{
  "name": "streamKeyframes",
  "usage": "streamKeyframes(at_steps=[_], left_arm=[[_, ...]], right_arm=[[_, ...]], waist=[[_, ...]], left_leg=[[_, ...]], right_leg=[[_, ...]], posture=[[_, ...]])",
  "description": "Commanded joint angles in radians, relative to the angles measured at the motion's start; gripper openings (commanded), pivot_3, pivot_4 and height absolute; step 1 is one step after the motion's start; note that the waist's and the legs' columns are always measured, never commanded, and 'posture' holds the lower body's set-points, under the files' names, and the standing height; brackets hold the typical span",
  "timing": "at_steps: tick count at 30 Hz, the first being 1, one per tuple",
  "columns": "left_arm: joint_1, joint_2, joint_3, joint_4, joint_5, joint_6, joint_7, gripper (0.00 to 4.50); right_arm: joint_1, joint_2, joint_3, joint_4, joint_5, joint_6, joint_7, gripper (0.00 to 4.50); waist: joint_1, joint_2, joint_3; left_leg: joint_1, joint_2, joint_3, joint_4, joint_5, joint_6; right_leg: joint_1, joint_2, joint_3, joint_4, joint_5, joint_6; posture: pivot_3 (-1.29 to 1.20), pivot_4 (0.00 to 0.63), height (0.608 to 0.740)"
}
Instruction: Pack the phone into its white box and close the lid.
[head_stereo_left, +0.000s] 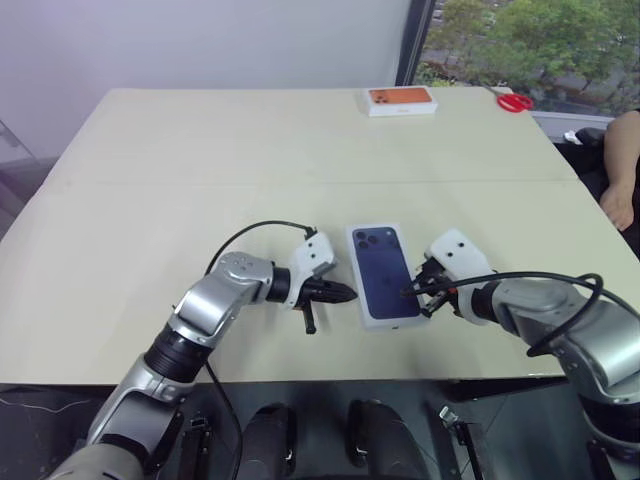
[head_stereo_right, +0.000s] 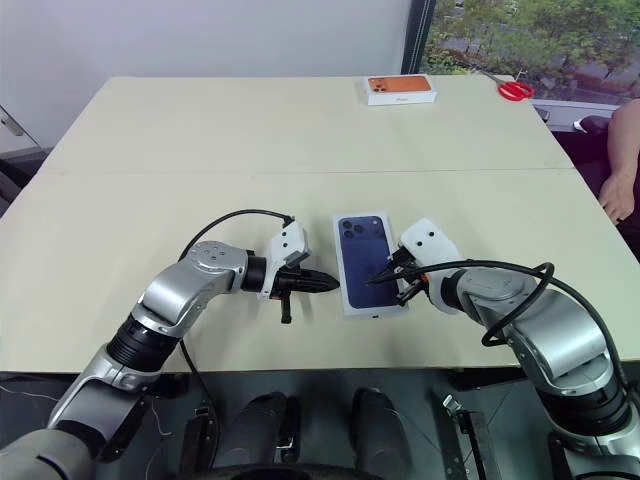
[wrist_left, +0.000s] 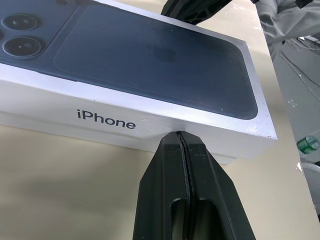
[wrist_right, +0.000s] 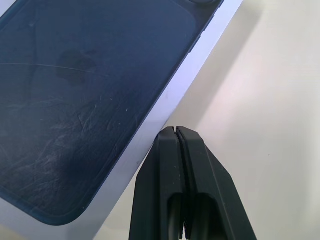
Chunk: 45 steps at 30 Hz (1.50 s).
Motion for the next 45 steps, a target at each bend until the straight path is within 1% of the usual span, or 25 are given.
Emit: streamKeyframes(at_steps=[1,7,12,16,19,22,24,27,29,32,35,38,41,43,45], left_arm=[[-0.031,-0.02,0.021,-0.004,-0.012,-0.029,0.01,0.0],[-0.034,-0.032,0.044,0.007,-0.026,-0.022,0.025,0.0],[-0.028,-0.025,0.082,-0.011,-0.053,0.001,0.026,0.0],[-0.04,-0.023,0.152,-0.012,-0.106,0.022,0.032,0.0],[-0.065,-0.031,0.174,0.013,-0.116,0.021,0.05,0.0],[-0.112,-0.068,0.157,0.071,-0.093,-0.006,0.074,0.0],[-0.144,-0.097,0.133,0.132,-0.047,-0.038,0.113,0.0],[-0.202,-0.146,0.113,0.256,0.02,-0.063,0.19,0.0],[-0.227,-0.165,0.116,0.307,0.037,-0.058,0.218,0.0],[-0.265,-0.183,0.045,0.412,0.117,-0.043,0.246,0.0],[-0.251,-0.186,-0.002,0.41,0.131,-0.026,0.212,0.0],[-0.237,-0.183,-0.024,0.404,0.148,-0.015,0.208,0.0],[-0.227,-0.182,-0.021,0.404,0.155,-0.005,0.218,0.0],[-0.219,-0.185,0.027,0.398,0.137,-0.011,0.241,0.0],[-0.209,-0.19,0.09,0.388,0.12,-0.061,0.271,0.0]], right_arm=[[-0.002,0.013,0.007,-0.034,0.011,-0.023,0.023,0.06],[-0.009,0.012,-0.006,-0.018,-0.007,-0.023,0.013,0.06],[-0.005,-0.012,-0.025,-0.031,-0.006,-0.028,0.032,0.06],[0.042,-0.092,-0.091,-0.03,-0.018,-0.096,0.088,0.06],[0.091,-0.136,-0.14,-0.029,-0.02,-0.159,0.133,0.06],[0.131,-0.121,-0.211,-0.11,0.07,-0.199,0.222,0.06],[0.151,-0.097,-0.211,-0.157,0.115,-0.2,0.242,0.06],[0.179,-0.072,-0.156,-0.189,0.116,-0.192,0.214,0.06],[0.186,-0.065,-0.129,-0.189,0.105,-0.189,0.194,0.06],[0.214,-0.055,-0.042,-0.147,0.058,-0.151,0.127,0.06],[0.222,-0.026,-0.027,-0.11,0.039,-0.121,0.08,0.06],[0.223,-0.019,-0.031,-0.109,0.04,-0.105,0.07,0.06],[0.222,-0.02,-0.036,-0.108,0.041,-0.102,0.065,0.06],[0.205,-0.004,-0.052,-0.098,0.016,-0.143,0.041,0.06],[0.179,0.028,-0.073,-0.075,-0.028,-0.206,-0.005,0.06]], waist=[[0.0,0.0,0.0],[0.0,0.0,0.0],[0.0,0.0,0.0],[0.001,0.0,0.0],[0.001,0.0,0.0],[0.002,0.0,0.0],[0.003,0.0,0.0],[0.003,-0.001,-0.001],[0.002,-0.001,0.0],[0.001,-0.001,0.0],[0.001,-0.002,-0.002],[0.001,-0.004,-0.004],[0.001,-0.004,-0.006],[0.001,-0.005,-0.006],[0.0,-0.005,-0.006]], left_leg=[[0.0,0.0,0.0,0.0,0.0,0.0],[0.0,0.0,0.0,0.0,0.0,0.0],[0.0,0.0,0.0,0.0,0.0,0.0],[0.0,0.0,0.0,0.0,0.0,0.0],[0.0,0.0,0.0,0.0,0.0,0.0],[0.001,0.0,-0.001,0.0,0.0,0.0],[0.001,0.0,-0.001,0.0,0.0,0.0],[0.001,0.0,-0.001,0.0,0.0,0.0],[0.001,-0.001,-0.001,0.001,0.0,0.0],[0.001,-0.001,-0.001,0.0,0.0,0.0],[0.002,0.0,-0.001,0.0,0.0,0.0],[0.005,0.0,-0.001,0.0,0.0,0.0],[0.007,0.0,-0.002,0.0,-0.001,0.001],[0.009,0.0,-0.002,0.0,-0.001,0.002],[0.01,0.0,-0.002,0.0,-0.002,0.002]], right_leg=[[0.0,0.0,0.0,0.0,0.0,0.0],[0.0,0.0,0.0,0.0,0.0,0.0],[0.0,0.0,0.0,0.0,0.0,0.0],[0.0,0.0,0.0,0.0,0.0,0.0],[0.0,0.0,0.0,0.0,0.0,0.0],[0.001,0.001,0.0,0.0,0.0,0.0],[0.001,0.001,0.0,0.0,0.0,0.001],[0.002,0.001,0.0,0.0,0.0,0.001],[0.003,0.0,0.0,0.0,0.0,0.001],[0.002,0.001,0.0,0.0,0.0,0.001],[0.003,0.0,0.0,0.0,0.0,0.001],[0.006,0.0,0.0,-0.001,-0.001,0.001],[0.009,0.0,-0.001,-0.002,-0.001,0.001],[0.011,0.0,-0.001,-0.003,-0.001,0.001],[0.012,0.0,-0.001,-0.004,-0.001,0.001]], posture=[[0.0,0.15,0.74],[0.0,0.15,0.74],[0.0,0.15,0.74],[0.0,0.15,0.74],[0.0,0.15,0.74],[0.0,0.15,0.74],[0.0,0.15,0.74],[0.0,0.15,0.74],[0.0,0.15,0.74],[0.0,0.15,0.74],[0.0,0.15,0.74],[0.0,0.15,0.74],[0.0,0.15,0.74],[0.0,0.15,0.74],[0.0,0.15,0.74]])
